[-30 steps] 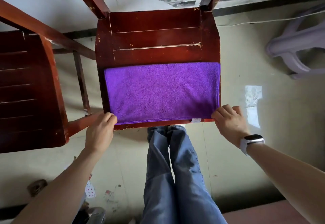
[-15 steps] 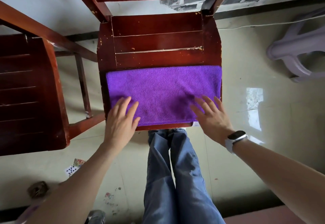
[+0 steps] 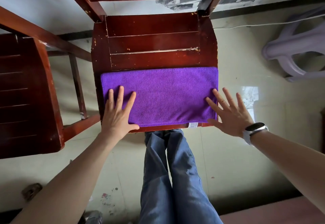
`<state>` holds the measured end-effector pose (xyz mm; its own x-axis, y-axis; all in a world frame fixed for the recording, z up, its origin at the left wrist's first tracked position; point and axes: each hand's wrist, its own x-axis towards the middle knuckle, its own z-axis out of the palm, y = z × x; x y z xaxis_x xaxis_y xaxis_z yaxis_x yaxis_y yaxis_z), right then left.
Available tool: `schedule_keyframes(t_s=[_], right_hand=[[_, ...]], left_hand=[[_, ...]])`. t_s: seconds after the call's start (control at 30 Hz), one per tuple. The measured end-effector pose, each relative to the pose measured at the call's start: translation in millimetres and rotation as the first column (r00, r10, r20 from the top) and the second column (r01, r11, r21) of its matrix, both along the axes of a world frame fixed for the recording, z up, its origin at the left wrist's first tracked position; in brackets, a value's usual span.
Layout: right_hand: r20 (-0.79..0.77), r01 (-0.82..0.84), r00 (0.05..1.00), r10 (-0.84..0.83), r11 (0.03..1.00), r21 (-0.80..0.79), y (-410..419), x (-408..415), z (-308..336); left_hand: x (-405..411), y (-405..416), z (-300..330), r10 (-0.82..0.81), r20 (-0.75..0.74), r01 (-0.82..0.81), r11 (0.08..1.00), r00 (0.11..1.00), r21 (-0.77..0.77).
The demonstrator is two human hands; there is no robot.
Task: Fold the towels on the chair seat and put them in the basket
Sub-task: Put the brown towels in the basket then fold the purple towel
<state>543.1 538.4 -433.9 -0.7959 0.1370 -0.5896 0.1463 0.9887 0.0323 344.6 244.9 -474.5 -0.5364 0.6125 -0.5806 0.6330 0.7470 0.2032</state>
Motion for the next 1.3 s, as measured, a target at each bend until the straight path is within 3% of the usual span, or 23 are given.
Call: schedule_keyframes(t_s=[0.17, 0.3, 0.43, 0.6, 0.7, 0.77, 0.87, 0.93, 0.97, 1.13, 1.3], right_hand=[[-0.106, 0.169, 0.979, -0.173, 0.985, -0.044, 0.6, 11.2, 4.8], [-0.183, 0.358, 0.91, -0.371, 0.928, -0.101, -3.7, 1.4, 5.4], [-0.256, 0.175, 0.943, -0.213, 0.971, -0.163, -16.0, -12.0, -8.7], [0.078, 0.263, 0.964, -0.256, 0.96, -0.095, -7.7, -11.9, -28.7], [0.055, 0.349, 0.937, -0.346, 0.933, -0.088, -9.0, -6.3, -27.9], [-0.006, 0.548, 0.832, -0.554, 0.825, -0.14, -11.6, -7.1, -24.1], [-0.015, 0.845, 0.465, -0.885, 0.449, -0.29, -12.3, -17.1, -20.9], [0.044, 0.914, 0.28, -0.959, 0.253, -0.318, -13.5, -27.7, -24.7], [0.069, 0.93, 0.23, -0.971, 0.198, -0.31, -14.8, -32.4, -28.3], [0.103, 0.964, 0.137, -0.985, 0.109, -0.241, -20.4, -46.8, -38.5], [0.133, 0.967, 0.179, -0.975, 0.15, -0.204, -16.3, -51.4, -38.7]], left_hand=[[9.7, 8.8, 12.4, 0.028, 0.001, -0.028, 1.0, 1.0, 0.002], [23.1, 22.5, 18.3, 0.105, 0.017, -0.105, 0.994, 0.994, -0.024], [28.9, 33.2, 15.3, 0.194, 0.028, -0.19, 0.976, 0.981, -0.109], [29.2, 37.7, 12.3, 0.236, 0.037, -0.23, 0.964, 0.971, -0.133], [29.5, 39.2, 11.3, 0.243, 0.039, -0.236, 0.961, 0.969, -0.145], [30.1, 40.4, 10.8, 0.242, 0.035, -0.234, 0.96, 0.97, -0.155], [30.5, 40.5, 10.2, 0.245, 0.03, -0.238, 0.958, 0.969, -0.16], [30.9, 39.6, 9.7, 0.239, 0.025, -0.232, 0.959, 0.971, -0.162], [31.1, 39.3, 9.5, 0.238, 0.022, -0.231, 0.959, 0.971, -0.164], [30.7, 39.6, 8.7, 0.234, 0.021, -0.228, 0.96, 0.972, -0.164], [32.0, 38.2, 8.9, 0.222, 0.006, -0.219, 0.965, 0.975, -0.144]])
